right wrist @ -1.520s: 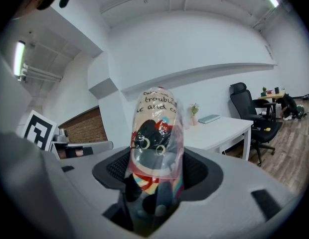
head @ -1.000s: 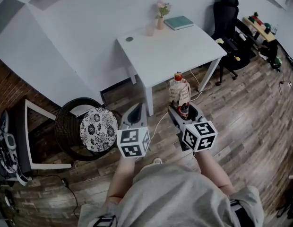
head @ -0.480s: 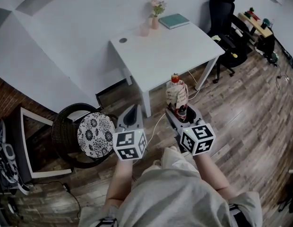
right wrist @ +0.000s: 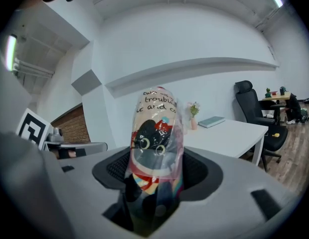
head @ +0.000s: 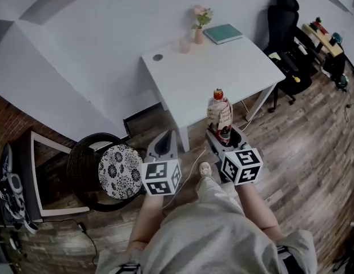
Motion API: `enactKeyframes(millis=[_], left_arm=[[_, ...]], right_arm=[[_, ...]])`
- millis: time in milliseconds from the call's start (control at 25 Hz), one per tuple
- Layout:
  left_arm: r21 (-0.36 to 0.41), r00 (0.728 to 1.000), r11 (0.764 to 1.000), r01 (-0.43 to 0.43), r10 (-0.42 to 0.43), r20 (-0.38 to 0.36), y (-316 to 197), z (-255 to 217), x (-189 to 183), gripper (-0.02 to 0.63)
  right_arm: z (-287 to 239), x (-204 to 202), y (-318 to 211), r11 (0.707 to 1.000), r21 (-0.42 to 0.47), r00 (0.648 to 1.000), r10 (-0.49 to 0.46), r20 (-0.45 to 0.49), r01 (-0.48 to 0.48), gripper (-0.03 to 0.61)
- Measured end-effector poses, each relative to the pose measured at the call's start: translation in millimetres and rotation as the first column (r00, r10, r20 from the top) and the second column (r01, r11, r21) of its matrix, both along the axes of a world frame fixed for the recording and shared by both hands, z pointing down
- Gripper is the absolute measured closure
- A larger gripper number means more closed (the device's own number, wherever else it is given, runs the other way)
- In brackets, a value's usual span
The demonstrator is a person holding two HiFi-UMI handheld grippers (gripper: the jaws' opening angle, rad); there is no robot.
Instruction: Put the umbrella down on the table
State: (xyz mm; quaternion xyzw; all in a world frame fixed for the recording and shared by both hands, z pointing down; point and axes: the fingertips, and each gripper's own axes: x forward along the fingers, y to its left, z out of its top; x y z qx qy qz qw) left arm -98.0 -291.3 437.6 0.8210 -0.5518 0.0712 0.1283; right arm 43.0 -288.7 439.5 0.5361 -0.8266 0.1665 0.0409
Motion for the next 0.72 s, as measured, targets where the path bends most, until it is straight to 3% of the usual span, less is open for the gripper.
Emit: enactKeyframes(millis=[720], left_arm=[[-0.047,0.996,0.996,0.077,-0.079,-0.029,-142.7,16.3,31.8,0.606]], right_arm=[[44.4,32.1,-169.6,0.993,-0.098,0.995,-0.074,-0.062,0.067,0.307]])
